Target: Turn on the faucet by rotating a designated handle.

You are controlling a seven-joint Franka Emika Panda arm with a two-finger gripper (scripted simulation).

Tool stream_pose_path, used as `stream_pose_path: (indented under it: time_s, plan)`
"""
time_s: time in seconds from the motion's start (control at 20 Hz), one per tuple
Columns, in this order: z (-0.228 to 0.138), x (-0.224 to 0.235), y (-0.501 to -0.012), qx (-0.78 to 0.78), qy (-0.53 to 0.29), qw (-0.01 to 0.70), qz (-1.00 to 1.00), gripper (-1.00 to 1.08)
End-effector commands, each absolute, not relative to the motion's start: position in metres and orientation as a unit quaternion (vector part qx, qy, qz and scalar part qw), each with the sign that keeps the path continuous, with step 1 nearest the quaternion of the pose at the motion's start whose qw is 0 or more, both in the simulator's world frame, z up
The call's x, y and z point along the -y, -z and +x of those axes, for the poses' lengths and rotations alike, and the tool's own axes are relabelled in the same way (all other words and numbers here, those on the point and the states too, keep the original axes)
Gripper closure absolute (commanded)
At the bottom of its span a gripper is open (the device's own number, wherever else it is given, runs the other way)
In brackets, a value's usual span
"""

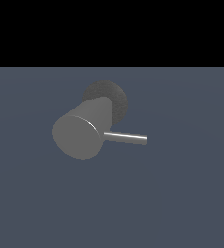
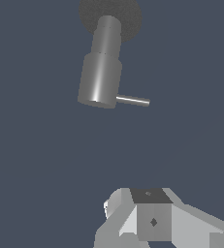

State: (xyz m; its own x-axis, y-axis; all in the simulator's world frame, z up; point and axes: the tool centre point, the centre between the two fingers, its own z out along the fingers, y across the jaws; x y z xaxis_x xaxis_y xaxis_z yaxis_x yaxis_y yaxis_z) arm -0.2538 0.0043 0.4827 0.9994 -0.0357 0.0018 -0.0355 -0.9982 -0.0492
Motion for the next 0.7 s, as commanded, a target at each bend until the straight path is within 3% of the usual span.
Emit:
stream_pose_path:
  time_s: [0.0,0.35,0.65]
  plan:
    - [-0.2537,-0.0043,-0.4827,-0.018,0.001,0.025,-1.0,1.08]
    - [-0.2544,-0.0059,-0.4835,-0.013,0.004,0.051,-0.999,1.08]
    - [-0.2557,-0.0098,-0.4863,-0.001,0.013,0.116,-0.993,1.08]
